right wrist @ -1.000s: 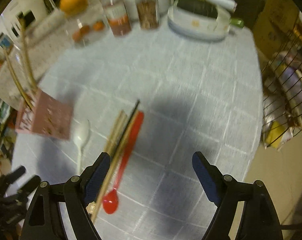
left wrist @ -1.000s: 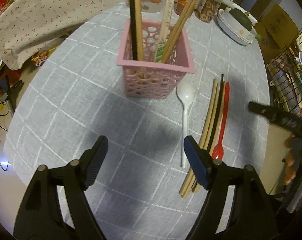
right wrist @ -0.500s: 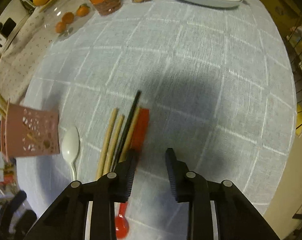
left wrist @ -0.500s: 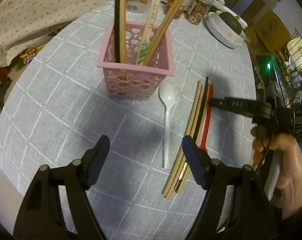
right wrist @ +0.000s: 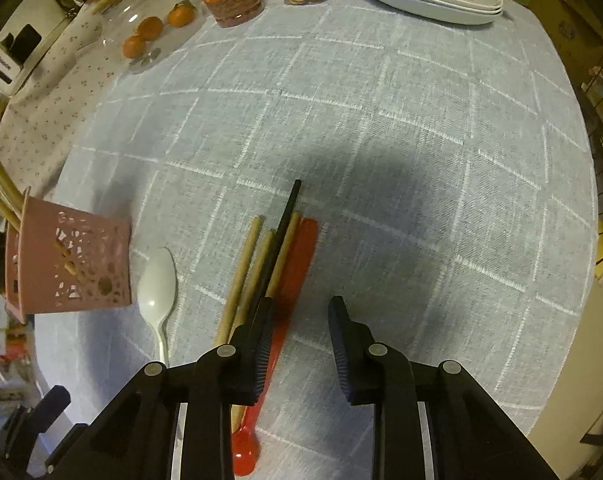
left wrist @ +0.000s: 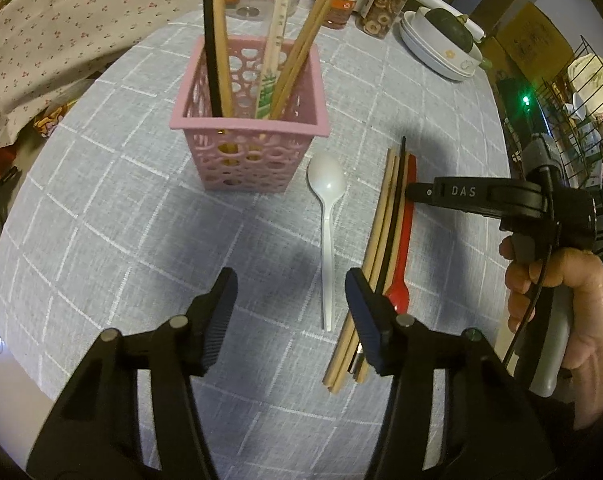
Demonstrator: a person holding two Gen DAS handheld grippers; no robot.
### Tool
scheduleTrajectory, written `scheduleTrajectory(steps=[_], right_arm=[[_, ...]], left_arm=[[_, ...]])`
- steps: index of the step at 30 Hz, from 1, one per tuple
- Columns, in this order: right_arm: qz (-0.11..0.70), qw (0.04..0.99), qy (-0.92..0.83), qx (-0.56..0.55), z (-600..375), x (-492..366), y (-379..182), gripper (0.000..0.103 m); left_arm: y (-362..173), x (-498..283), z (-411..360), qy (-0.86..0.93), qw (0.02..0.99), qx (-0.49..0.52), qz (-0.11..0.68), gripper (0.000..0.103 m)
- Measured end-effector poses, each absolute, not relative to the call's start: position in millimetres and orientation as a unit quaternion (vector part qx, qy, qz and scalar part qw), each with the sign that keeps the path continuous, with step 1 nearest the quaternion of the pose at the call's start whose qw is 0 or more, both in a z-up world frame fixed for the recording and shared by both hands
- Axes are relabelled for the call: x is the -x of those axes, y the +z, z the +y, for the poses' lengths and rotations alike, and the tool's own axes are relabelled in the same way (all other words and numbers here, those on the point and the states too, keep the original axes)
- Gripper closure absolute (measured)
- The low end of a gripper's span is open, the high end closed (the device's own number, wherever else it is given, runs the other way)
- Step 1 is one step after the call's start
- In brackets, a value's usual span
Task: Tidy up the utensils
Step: 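Grasp the red spoon with the right gripper while the left grasps a wooden chopstick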
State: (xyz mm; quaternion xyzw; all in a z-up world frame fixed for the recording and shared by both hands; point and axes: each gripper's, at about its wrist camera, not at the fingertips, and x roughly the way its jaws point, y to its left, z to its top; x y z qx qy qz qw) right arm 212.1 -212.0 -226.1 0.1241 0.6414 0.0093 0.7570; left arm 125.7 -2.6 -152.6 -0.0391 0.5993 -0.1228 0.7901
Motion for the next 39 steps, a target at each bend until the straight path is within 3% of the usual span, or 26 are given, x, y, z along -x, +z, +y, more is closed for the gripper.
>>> scheduleTrajectory(steps=[8,10,19,27,39], right_arm=[[0.645,0.757,0.015,-0.099,-202.5,-214.5,-226.2,0.077],[0.657,0.75,0.017,-0.082,-200.6,-213.3,-228.8,0.085],[0.667,0.741,0.033,-0.073,-223.2,-197.3,-231.0,0.099],[0.651,0.751,0.053,-0.101,-262.5,-181.3,-212.7,0.1],[0.649,0.747,0.084,-0.12,-289.0,-169.8,-206.2,0.1]], left_arm=[[-153.6,-125.0,-7.8,-0.124,0.791,0.03,0.598,0.047],[-153.6,-124.3,-9.5,-0.127,0.79,0.029,0.599,0.054],[-155.9,-123.1,-35.8,-0.172,0.782,0.018,0.599,0.078],[-172.1,-136.9,-83.5,-0.194,0.791,-0.019,0.58,0.09],[-205.8,-175.4,-107.2,-0.16,0.8,0.003,0.578,0.094]])
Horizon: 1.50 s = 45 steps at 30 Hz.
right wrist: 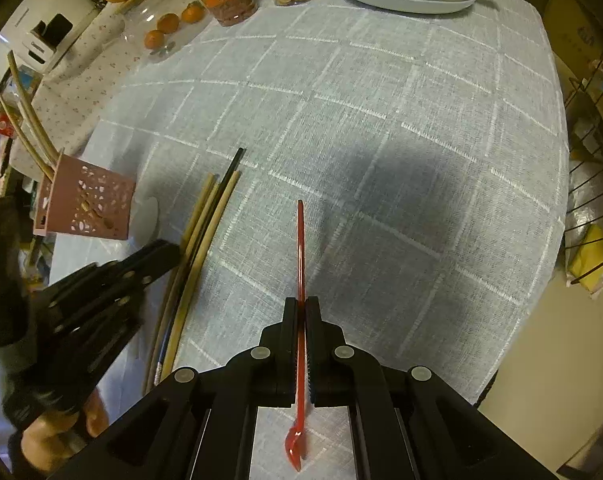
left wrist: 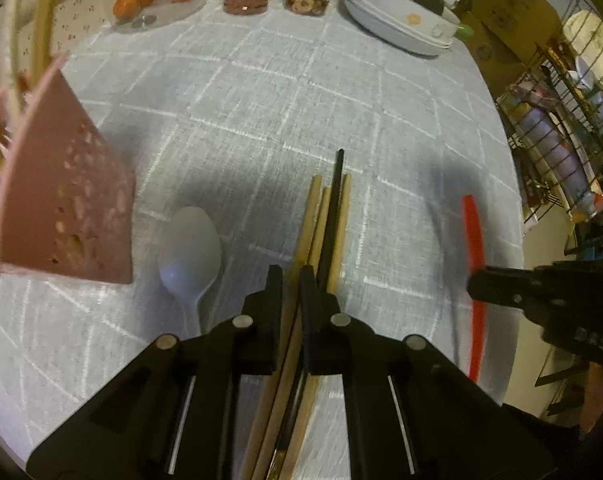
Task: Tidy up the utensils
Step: 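Grasp the red spoon with the right gripper while the left grasps a wooden chopstick, then insert the wooden chopstick into the pink basket with the left gripper while the right lifts the red spoon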
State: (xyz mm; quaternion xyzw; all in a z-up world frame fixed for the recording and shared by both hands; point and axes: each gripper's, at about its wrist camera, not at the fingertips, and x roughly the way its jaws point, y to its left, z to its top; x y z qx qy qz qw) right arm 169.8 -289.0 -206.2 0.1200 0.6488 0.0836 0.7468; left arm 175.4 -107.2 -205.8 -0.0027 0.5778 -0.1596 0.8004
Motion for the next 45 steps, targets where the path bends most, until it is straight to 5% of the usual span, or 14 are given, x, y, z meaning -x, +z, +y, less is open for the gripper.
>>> scheduleTrajectory(steps=[17,22,30,33,45], right_arm=[[0.644,0.75,0.083,-0.123,-283.1,-176.5,-207.3,0.098],[0.653,0.746,0.065,-0.116,-281.2,-179.9,-214.6,0.067],[0.657,0.751,0.054,0.021,-242.4,-184.6,-230.3,0.07],[0.653,0.754,0.065,0.021,-237.9,-186.3,-229.5,0.092],[0.575,0.812,0.097,-0.011,-252.8,-162.6,-167.0,0.093]], left_arm=[[-189.9,-164.2,-114.5,-0.157,0.812,-0.032,0.561,0.095],[-165.9,-150.2,-102.8,-0.164,0.822,-0.037,0.544,0.096],[-148.0,-138.6,-85.6,-0.169,0.827,-0.037,0.536,0.096],[-143.1,-133.1,-78.8,-0.171,0.829,-0.039,0.531,0.096],[-96.0,-101.1,-41.5,-0.182,0.862,-0.021,0.473,0.096]])
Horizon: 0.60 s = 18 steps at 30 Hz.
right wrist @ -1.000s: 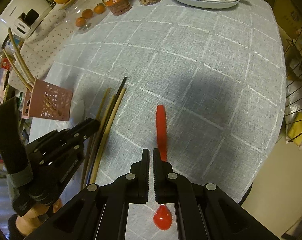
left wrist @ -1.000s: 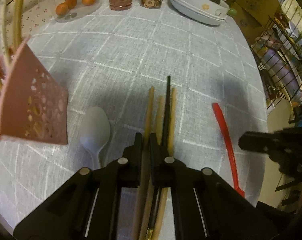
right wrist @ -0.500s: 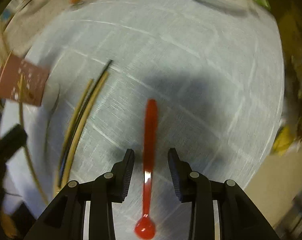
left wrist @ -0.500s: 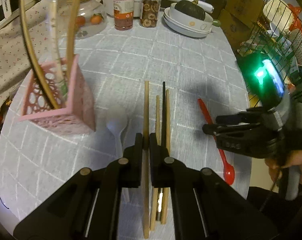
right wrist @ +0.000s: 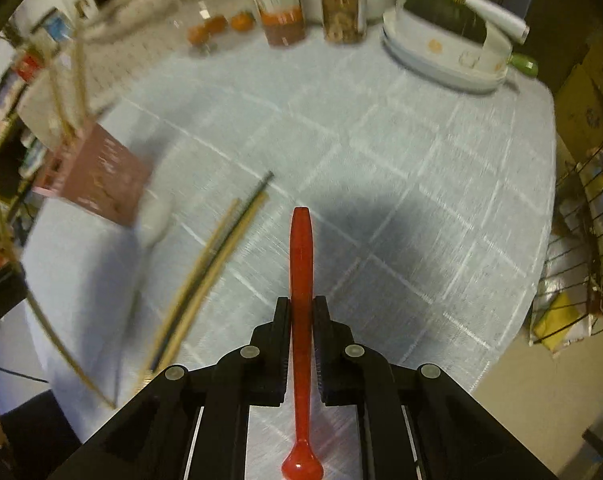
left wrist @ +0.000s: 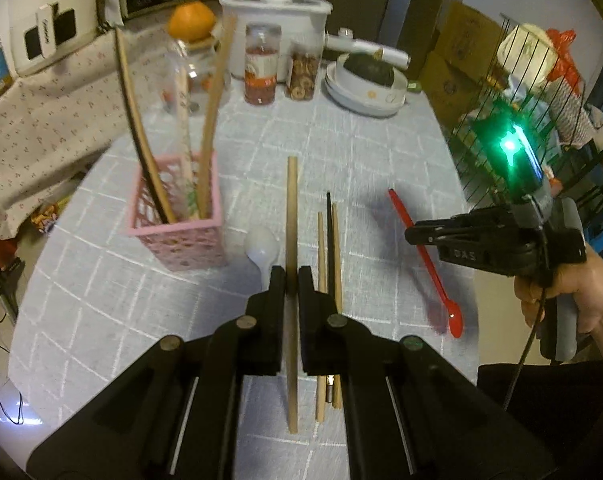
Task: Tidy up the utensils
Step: 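Insert the wooden chopstick into the pink basket with the left gripper while the right lifts the red spoon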
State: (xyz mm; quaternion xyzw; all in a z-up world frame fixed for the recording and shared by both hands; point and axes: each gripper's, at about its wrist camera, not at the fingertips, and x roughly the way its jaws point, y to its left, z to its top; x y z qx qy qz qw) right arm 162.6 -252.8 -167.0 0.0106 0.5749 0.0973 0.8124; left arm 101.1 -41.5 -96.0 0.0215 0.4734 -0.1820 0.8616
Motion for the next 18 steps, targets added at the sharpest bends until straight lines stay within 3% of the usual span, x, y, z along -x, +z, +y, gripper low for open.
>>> scheduleTrajectory(steps=[9,18], right_arm=[[0.477,0.869,0.127,-0.027,-241.0,-132.6,-114.0,0.093],[0.452,0.88,0.141,-0.037,-225.5,-130.4,-97.3,0.093]], left_arm=[[-50.0,-86.8,-2.1,-0.166,0.901,0.014,0.401,0.096],[-5.3,-87.1,31.4,-0.131,0.937,0.072,0.317,0.096]])
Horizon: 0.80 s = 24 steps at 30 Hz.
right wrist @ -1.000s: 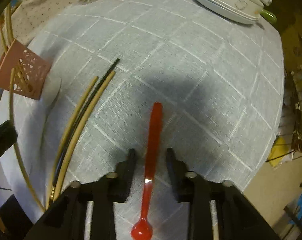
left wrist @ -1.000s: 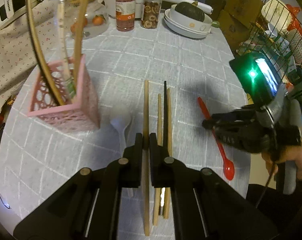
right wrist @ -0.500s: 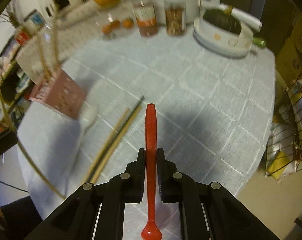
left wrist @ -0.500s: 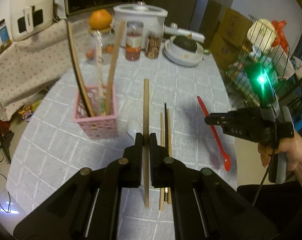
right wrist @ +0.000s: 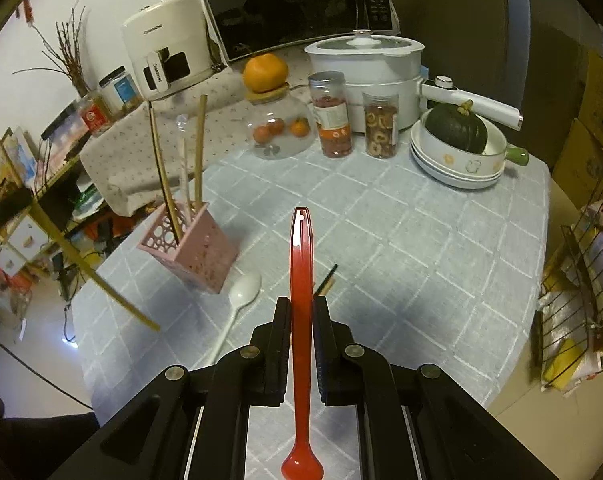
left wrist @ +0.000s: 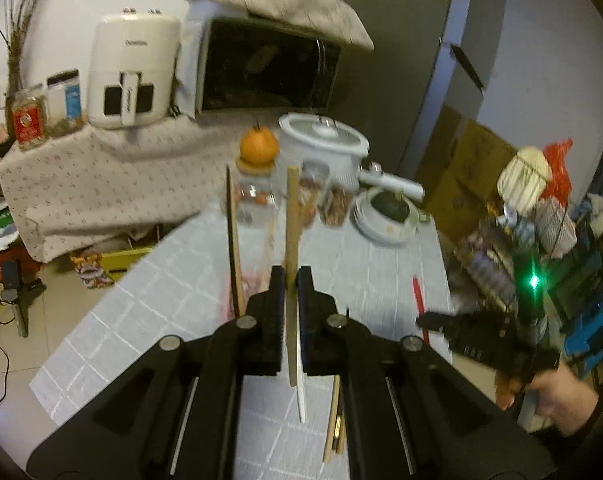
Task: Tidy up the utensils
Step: 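Insert the wooden chopstick into the pink basket with the left gripper while the right lifts the red spoon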
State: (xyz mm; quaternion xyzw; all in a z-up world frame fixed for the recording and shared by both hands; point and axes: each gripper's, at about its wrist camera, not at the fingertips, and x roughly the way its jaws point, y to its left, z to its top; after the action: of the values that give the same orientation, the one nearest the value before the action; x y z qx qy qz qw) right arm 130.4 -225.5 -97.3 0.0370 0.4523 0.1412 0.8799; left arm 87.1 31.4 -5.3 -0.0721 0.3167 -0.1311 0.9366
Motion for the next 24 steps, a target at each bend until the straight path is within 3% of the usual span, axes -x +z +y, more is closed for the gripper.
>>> scheduleTrajectory(steps=[12,24], right_arm=[[0.453,0.878,0.147,-0.04,-222.9,-137.0,-100.2,0.092],[0.433,0.887,0.15,-0.049,-222.6,-144.6,-94.4,0.092]], left_arm=[[14.7,-104.3,38.9,-0.085,0.964,0.081,0.239,0.096],[-25.0,-152.1,24.1,-0.088,0.945,0.073,0.307,0.096]])
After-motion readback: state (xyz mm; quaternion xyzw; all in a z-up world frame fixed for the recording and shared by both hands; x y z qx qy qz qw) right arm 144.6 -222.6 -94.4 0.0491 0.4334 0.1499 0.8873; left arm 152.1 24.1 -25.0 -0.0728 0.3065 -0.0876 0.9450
